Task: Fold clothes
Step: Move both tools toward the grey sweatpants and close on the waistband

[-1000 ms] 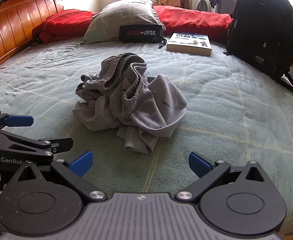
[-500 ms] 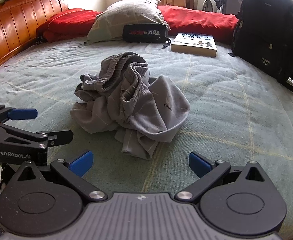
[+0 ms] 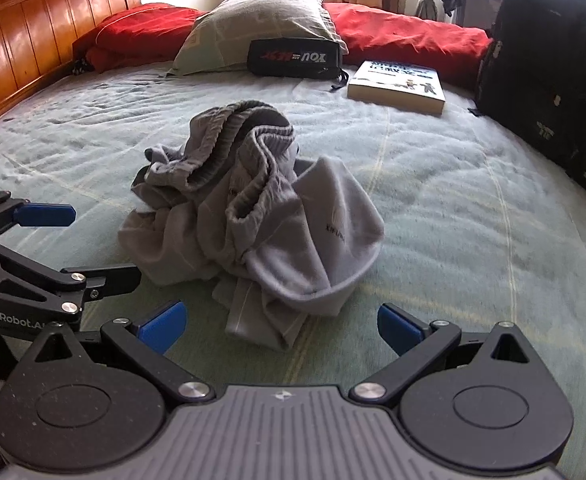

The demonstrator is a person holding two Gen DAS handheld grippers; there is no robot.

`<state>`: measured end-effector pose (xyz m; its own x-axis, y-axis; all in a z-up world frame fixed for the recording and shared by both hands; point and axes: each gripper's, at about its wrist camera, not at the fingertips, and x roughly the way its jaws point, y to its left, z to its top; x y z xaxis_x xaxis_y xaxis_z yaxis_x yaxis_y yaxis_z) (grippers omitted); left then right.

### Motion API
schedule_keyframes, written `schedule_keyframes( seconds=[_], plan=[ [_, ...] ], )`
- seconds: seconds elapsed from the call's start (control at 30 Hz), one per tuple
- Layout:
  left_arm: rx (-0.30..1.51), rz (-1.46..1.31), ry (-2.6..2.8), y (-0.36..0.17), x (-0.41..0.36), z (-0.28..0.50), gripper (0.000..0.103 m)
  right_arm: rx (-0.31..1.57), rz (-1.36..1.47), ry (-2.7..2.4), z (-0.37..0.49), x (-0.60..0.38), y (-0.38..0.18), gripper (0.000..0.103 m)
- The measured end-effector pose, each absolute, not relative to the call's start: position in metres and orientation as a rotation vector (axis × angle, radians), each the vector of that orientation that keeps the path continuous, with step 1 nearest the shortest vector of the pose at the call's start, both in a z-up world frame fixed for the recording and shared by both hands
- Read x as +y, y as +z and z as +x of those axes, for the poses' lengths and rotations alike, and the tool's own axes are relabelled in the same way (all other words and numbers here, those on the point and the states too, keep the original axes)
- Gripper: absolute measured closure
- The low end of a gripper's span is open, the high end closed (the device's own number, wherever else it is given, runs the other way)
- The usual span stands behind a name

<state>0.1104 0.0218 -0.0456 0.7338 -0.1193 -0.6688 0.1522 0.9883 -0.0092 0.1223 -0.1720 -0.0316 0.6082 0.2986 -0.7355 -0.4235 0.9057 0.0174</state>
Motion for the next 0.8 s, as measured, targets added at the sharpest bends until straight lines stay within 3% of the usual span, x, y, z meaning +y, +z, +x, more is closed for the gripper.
schedule_keyframes(
  seconds=[0.8],
  plan=[
    [0.702, 0.204, -0.110, -0.045, 0.027, 0.161, 0.001, 0.792, -0.169, 0.408, 0.171, -0.157, -0.038, 0.000]
  ],
)
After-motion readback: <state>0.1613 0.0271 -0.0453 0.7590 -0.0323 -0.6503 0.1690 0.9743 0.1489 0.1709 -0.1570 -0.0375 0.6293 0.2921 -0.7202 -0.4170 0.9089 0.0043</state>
